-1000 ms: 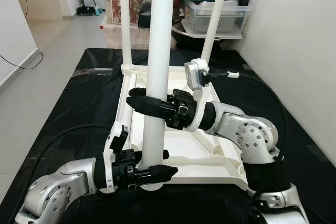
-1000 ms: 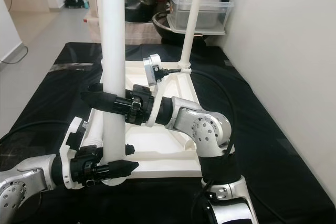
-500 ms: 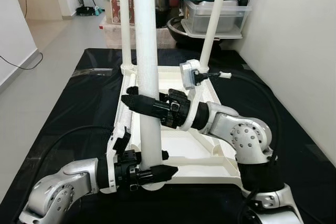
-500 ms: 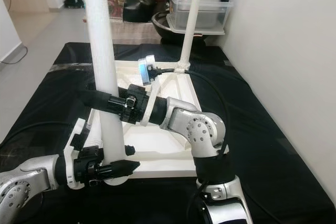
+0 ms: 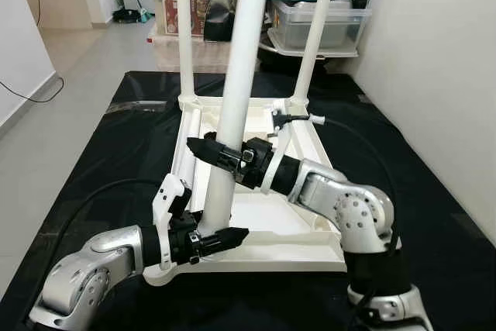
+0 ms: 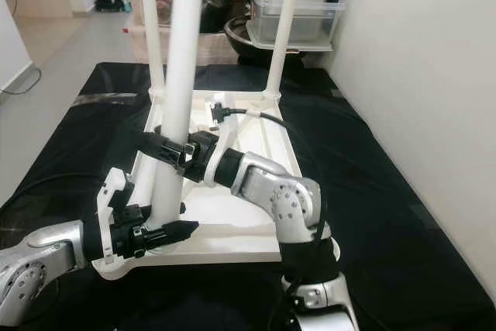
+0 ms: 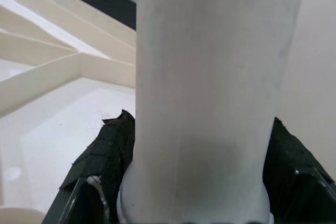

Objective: Building children table

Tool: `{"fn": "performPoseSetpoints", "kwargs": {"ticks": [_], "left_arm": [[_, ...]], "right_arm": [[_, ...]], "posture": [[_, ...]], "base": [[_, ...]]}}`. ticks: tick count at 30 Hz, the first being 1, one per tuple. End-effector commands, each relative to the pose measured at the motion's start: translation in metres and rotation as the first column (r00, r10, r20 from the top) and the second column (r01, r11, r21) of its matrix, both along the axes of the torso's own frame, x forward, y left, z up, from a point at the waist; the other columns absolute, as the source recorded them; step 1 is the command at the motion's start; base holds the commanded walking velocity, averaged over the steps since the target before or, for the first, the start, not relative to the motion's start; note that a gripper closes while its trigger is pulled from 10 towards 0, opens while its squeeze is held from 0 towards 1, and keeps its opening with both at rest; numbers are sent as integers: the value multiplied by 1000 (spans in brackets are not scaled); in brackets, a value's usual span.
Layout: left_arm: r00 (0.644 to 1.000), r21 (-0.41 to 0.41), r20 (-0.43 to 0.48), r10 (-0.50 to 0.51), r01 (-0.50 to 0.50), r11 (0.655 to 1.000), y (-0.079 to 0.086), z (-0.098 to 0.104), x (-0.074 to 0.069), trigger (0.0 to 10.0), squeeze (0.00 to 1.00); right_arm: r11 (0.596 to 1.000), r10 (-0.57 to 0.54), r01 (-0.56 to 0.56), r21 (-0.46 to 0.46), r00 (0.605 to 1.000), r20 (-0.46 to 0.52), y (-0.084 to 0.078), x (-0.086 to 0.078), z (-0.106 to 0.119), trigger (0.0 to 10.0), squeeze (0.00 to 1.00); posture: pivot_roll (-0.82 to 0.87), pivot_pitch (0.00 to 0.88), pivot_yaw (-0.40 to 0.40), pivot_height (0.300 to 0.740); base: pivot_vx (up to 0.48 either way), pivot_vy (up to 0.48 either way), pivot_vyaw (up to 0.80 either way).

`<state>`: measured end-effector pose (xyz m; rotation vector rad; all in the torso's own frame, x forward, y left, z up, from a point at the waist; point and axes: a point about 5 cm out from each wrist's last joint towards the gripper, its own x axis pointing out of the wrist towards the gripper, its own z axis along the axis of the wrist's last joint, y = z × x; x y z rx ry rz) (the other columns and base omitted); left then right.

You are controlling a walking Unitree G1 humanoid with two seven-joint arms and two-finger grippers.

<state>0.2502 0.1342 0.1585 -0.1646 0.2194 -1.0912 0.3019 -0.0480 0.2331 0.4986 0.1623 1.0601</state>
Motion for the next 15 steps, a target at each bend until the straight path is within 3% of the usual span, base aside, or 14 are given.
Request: {"fn": "performPoseSetpoints", "kwargs": {"ticks": [1,8,9,11,12,13,14,15], "left_arm": [[998,-14,57,-24,25,1000,-7,8,-2,10000,0],[997,29,81,-1,-1,1000,-13,6,2,10000,0],[996,38,85,4,-7,999,-14,5,3,10000,0],[996,43,88,7,-11,999,-14,5,4,10000,0],[996,42,90,4,-8,999,-16,5,4,10000,0],[996,42,90,4,-8,999,-16,5,4,10000,0],[996,43,92,0,-4,999,-17,5,3,10000,0],[996,44,94,-6,1,999,-17,5,3,10000,0]], "right_arm": [[994,-103,101,-41,994,-45,-3,5,-11,10000,0],[977,-215,211,-40,967,-136,3,6,-21,10000,0],[973,-231,227,-41,963,-142,3,7,-21,7137,0],[970,-243,240,-42,959,-147,4,6,-22,6627,0],[968,-253,249,-45,955,-155,5,6,-24,2549,0],[968,-253,249,-45,955,-155,5,6,-24,2549,0],[967,-254,250,-49,954,-159,6,5,-25,0,0],[967,-253,248,-51,954,-161,7,4,-26,0,0]], "posture": [[-53,0,-68,740],[-52,0,-67,740],[-53,0,-64,740],[-53,0,-64,740],[-55,0,-61,740],[-55,0,-61,740],[-55,0,-58,740],[-55,0,-58,740]], "base": [[0,0,0],[0,0,0],[0,0,0],[0,0,0],[0,0,0],[0,0,0],[0,0,0],[0,0,0]]}}
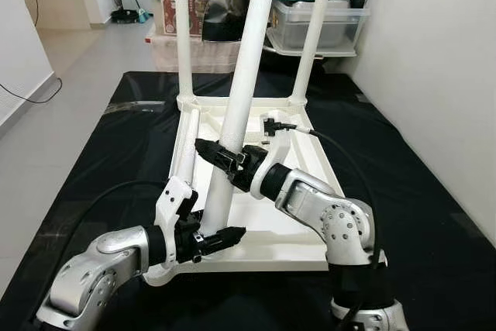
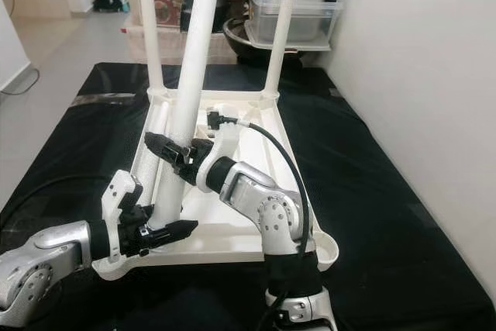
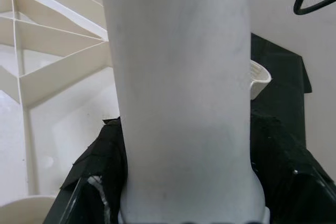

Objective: Building children table

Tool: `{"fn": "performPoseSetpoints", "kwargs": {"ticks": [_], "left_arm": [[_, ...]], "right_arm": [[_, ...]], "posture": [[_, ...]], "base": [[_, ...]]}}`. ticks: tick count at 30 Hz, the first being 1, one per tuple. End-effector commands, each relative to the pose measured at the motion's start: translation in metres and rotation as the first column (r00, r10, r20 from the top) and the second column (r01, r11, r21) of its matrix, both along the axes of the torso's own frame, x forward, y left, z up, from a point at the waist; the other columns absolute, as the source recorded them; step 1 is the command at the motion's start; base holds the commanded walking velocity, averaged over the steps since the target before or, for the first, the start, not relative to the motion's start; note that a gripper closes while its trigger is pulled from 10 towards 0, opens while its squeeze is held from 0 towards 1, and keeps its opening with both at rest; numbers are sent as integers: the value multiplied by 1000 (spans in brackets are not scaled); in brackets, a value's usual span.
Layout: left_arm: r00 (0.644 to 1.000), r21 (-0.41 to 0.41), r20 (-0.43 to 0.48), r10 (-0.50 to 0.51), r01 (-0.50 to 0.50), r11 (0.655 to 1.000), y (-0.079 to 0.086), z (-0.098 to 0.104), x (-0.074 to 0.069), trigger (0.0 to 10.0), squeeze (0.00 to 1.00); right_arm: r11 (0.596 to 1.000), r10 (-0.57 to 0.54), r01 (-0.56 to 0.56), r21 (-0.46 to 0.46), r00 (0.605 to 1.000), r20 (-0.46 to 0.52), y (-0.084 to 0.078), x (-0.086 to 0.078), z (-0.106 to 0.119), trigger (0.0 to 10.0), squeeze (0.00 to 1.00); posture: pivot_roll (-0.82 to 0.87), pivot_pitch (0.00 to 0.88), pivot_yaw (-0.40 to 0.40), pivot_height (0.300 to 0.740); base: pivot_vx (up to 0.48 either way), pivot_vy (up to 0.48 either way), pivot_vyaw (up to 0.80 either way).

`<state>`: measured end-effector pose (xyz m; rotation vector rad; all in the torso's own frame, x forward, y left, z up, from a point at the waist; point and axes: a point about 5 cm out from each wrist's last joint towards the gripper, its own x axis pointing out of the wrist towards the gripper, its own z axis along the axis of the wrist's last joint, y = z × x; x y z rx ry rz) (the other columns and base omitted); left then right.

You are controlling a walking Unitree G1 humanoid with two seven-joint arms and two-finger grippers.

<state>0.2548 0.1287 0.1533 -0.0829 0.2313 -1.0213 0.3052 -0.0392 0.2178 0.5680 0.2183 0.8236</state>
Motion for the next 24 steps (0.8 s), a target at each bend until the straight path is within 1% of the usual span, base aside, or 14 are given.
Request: {"fn": "performPoseSetpoints", "kwargs": {"ticks": [1,6,7,8,11,15,16,17,19,20,21,23,24], "left_arm": [[995,-26,66,-74,76,997,-12,10,-2,10000,0],[994,-13,65,-84,85,996,-12,9,-2,10000,0],[993,13,73,-90,89,996,-11,8,-2,10000,0],[993,13,73,-90,89,996,-11,8,-2,10000,0],[992,53,90,-84,79,995,-5,7,-1,10000,0],[993,76,104,-62,54,996,0,6,2,10000,0],[992,100,122,-29,16,995,4,6,6,10000,392],[991,106,130,-17,3,994,6,5,7,10000,624],[991,109,135,-11,-3,994,7,5,8,10000,624],[991,104,137,9,-23,994,9,6,9,10000,1000],[991,104,137,9,-23,994,9,6,9,10000,1000],[987,87,151,53,-67,994,14,8,12,10000,1000],[987,87,151,53,-67,994,14,8,12,10000,1000]], "right_arm": [[999,-34,33,-29,999,-40,-1,0,-12,0,0],[999,-16,15,-35,999,-30,0,-3,-12,0,0],[999,-12,11,-37,999,-30,-1,-4,-12,0,0],[999,-12,11,-37,999,-30,-1,-4,-12,0,0],[999,-1,0,-49,1000,-23,-4,-5,-13,0,0],[998,-5,4,-60,1000,-16,-8,-5,-13,0,0],[998,-16,15,-65,1000,-12,-11,-3,-13,0,0],[998,-21,20,-68,1000,-9,-13,-3,-13,0,0],[997,-24,24,-69,1000,-7,-13,-2,-13,0,0],[997,-33,33,-71,999,-3,-16,-1,-13,0,0],[997,-33,33,-71,999,-3,-16,-1,-13,0,0],[996,-61,61,-72,998,5,-24,3,-11,0,0],[996,-61,61,-72,998,5,-24,3,-11,0,0]], "posture": [[-55,0,-56,740],[-54,0,-54,740],[-52,0,-52,740],[-52,0,-52,740],[-50,0,-48,740],[-50,0,-47,740],[-49,0,-47,740],[-49,0,-47,740],[-49,0,-47,740],[-48,0,-48,740],[-48,0,-48,740],[-45,0,-50,740],[-45,0,-50,740]], "base": [[0,0,0],[0,0,0],[0,0,0],[0,0,0],[0,0,0],[0,0,0],[0,0,0],[0,0,0],[0,0,0],[0,0,0],[0,0,0],[0,0,0],[0,0,0]]}}
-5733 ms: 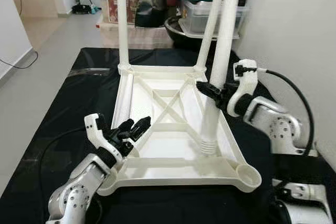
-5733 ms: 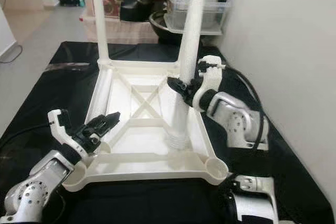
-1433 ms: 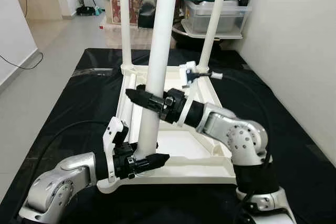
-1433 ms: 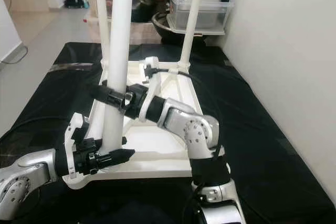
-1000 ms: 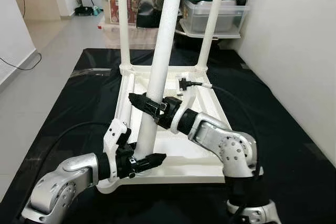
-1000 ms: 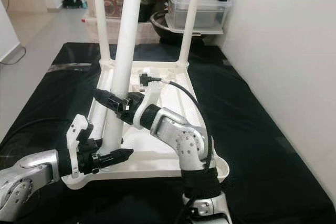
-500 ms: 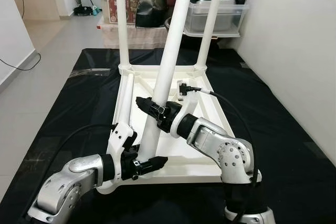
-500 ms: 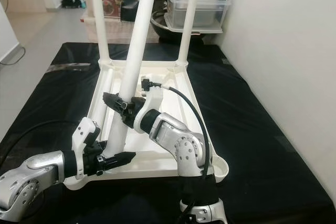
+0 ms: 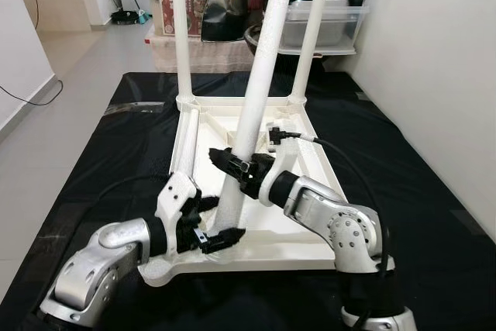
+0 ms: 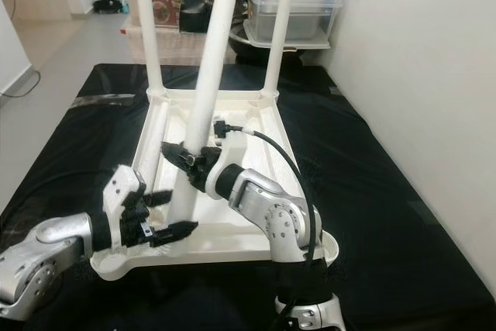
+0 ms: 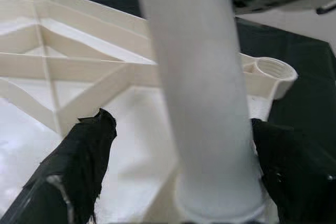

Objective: Building children table

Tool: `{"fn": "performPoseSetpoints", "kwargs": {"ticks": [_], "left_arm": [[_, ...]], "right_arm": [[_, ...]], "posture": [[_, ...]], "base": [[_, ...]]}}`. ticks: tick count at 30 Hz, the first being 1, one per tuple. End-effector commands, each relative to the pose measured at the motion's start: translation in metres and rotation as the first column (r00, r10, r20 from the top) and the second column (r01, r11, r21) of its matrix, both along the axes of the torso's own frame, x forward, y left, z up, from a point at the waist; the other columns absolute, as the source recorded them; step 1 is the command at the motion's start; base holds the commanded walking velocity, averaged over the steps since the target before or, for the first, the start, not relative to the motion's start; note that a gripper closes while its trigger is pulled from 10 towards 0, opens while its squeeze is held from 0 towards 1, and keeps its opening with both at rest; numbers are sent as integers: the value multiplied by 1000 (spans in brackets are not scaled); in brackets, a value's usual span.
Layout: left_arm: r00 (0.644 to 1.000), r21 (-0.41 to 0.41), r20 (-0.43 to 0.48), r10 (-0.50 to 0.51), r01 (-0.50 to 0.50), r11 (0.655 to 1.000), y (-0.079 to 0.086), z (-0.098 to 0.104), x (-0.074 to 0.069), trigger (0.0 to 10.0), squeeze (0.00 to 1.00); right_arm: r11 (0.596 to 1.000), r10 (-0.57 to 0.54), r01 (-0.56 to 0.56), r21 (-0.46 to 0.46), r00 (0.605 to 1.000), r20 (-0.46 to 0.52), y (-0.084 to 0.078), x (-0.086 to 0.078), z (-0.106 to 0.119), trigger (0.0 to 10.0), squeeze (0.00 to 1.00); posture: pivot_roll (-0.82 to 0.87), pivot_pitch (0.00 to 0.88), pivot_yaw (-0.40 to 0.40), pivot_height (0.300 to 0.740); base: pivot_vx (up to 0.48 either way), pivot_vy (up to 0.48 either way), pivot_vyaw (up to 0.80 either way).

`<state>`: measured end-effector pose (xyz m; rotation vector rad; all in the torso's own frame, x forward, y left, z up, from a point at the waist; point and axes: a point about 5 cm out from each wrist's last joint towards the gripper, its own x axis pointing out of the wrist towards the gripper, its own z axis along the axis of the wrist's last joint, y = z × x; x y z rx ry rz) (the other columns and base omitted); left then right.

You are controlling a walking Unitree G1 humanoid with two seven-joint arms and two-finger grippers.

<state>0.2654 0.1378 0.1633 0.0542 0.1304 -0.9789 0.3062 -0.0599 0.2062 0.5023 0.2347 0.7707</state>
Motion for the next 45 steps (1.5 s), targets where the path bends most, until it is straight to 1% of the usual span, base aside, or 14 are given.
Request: {"fn": "performPoseSetpoints", "kwargs": {"ticks": [1,3,7,12,14,16,17,19,23,26,28,32,36,45], "left_arm": [[1000,18,1,27,-27,999,5,-2,2,10000,1000],[999,10,4,37,-37,999,7,-2,2,10000,1000],[992,-107,17,121,-119,987,11,8,9,10000,1000],[992,-181,26,123,-117,976,16,18,5,10000,1000],[998,-253,30,61,-52,966,17,26,-8,10000,1000],[999,-272,32,39,-29,962,17,28,-12,10000,1000],[999,-301,30,34,-23,953,18,29,-15,10000,0],[998,-334,21,55,-45,942,21,30,-17,10000,0],[997,-344,16,70,-61,937,22,29,-17,10000,0],[981,-397,-26,191,-186,899,33,24,-11,10000,0],[967,-397,-50,251,-250,883,37,18,-8,10000,0],[905,-360,-125,407,-424,831,47,4,1,10000,0],[854,-318,-167,493,-520,793,51,-7,5,10000,0],[858,-331,-173,483,-513,792,41,-8,0,10000,0]], "right_arm": [[1000,-18,18,1,1000,4,-4,2,0,0,0],[1000,-27,27,0,1000,6,-6,3,1,0,0],[998,-56,56,-8,998,21,-13,6,2,0,0],[995,-92,93,-24,995,44,-23,12,5,0,0],[983,-167,173,-59,982,89,-49,26,12,0,0],[977,-194,202,-72,975,108,-59,31,16,0,0],[968,-223,236,-90,965,135,-73,37,22,0,0],[954,-255,277,-113,951,176,-93,43,32,0,0],[949,-265,291,-121,945,193,-101,45,36,0,0],[958,-191,246,-146,930,315,-131,40,58,0,0],[969,-126,191,-156,927,352,-136,34,64,0,0],[979,-12,89,-184,923,385,-136,22,69,0,0],[984,20,51,-172,923,385,-129,19,65,0,0],[995,25,15,-98,921,388,-112,18,58,0,0]], "posture": [[-45,0,-50,740],[-45,0,-50,740],[-47,0,-52,740],[-45,0,-54,740],[-43,0,-59,740],[-43,0,-59,740],[-46,0,-61,740],[-47,0,-65,740],[-47,0,-66,740],[-53,0,-73,740],[-56,0,-73,740],[-62,0,-73,740],[-61,0,-73,740],[-50,0,-76,740]], "base": [[0,0,0],[0,0,0],[0,0,0],[0,0,0],[0,0,0],[0,0,0],[0,0,0],[0,0,0],[0,0,0],[0,0,0],[0,0,0],[0,0,0],[0,0,0],[0,0,0]]}}
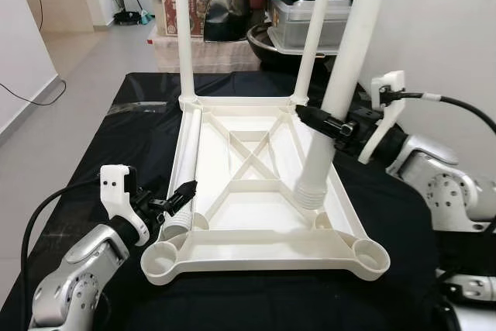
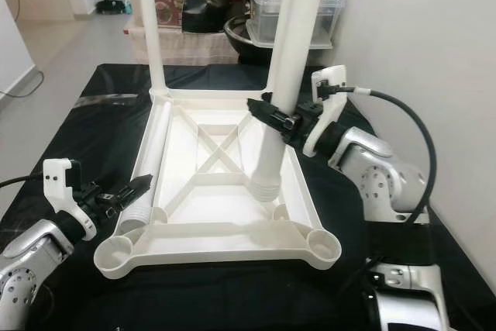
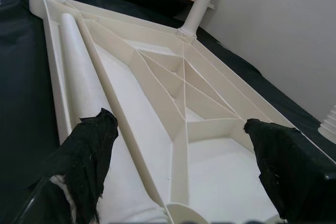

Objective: Building children table

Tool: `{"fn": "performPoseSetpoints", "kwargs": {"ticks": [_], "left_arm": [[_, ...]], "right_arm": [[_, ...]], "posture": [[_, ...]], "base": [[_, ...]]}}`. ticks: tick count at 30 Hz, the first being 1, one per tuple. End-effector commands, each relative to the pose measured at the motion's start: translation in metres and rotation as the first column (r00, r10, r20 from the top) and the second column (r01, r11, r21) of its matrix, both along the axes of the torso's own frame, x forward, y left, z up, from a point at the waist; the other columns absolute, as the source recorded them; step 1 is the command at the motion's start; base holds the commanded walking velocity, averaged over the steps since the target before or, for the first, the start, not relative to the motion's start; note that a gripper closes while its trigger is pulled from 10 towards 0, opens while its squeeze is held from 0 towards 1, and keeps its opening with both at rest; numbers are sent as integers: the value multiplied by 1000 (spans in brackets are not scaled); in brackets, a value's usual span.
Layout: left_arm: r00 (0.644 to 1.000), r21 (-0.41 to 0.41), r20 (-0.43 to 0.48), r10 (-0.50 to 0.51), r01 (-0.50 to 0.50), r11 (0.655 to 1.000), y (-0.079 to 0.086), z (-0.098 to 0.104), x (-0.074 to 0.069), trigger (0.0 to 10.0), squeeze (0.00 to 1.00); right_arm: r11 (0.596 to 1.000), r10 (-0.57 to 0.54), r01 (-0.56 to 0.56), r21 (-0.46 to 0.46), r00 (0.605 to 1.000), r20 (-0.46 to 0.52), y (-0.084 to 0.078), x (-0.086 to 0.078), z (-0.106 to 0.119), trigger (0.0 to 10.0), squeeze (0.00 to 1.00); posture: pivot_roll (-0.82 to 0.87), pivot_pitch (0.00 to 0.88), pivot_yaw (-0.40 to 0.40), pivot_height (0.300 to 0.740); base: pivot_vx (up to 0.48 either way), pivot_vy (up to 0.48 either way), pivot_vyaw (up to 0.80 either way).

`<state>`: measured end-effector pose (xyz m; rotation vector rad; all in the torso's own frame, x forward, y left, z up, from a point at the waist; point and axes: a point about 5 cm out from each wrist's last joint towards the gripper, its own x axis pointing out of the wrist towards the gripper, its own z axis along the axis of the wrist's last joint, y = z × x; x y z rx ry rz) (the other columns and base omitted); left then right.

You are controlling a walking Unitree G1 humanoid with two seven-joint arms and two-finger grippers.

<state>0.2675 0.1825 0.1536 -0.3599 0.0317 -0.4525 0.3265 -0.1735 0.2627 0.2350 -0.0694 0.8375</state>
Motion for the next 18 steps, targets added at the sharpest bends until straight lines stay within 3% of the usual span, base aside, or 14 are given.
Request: {"fn": "performPoseSetpoints", "kwargs": {"ticks": [1,9,11,16,18], "left_arm": [[1000,3,8,-2,2,1000,-6,2,-2,10000,0],[1000,-3,8,-7,7,1000,-15,2,-3,10000,0],[1000,-4,9,-11,11,1000,-17,2,-3,10000,0],[1000,-3,12,-23,23,1000,-20,3,-3,10000,0],[1000,-53,15,-8,9,999,-20,5,-3,10000,0]], "right_arm": [[999,3,-3,34,1000,20,2,-3,1,0,0],[998,12,-12,67,1000,1,10,-7,-6,0,0],[996,21,-20,84,1000,-15,13,-9,-10,0,0],[989,44,-34,145,997,-66,20,-12,-15,0,0],[991,21,-16,131,999,-38,20,-13,-14,0,0]], "posture": [[-48,0,-77,740],[-45,0,-76,740],[-45,0,-75,740],[-46,0,-72,740],[-48,0,-72,740]], "base": [[0,0,0],[0,0,0],[0,-379,0],[0,-480,-795],[0,-409,-644]]}}
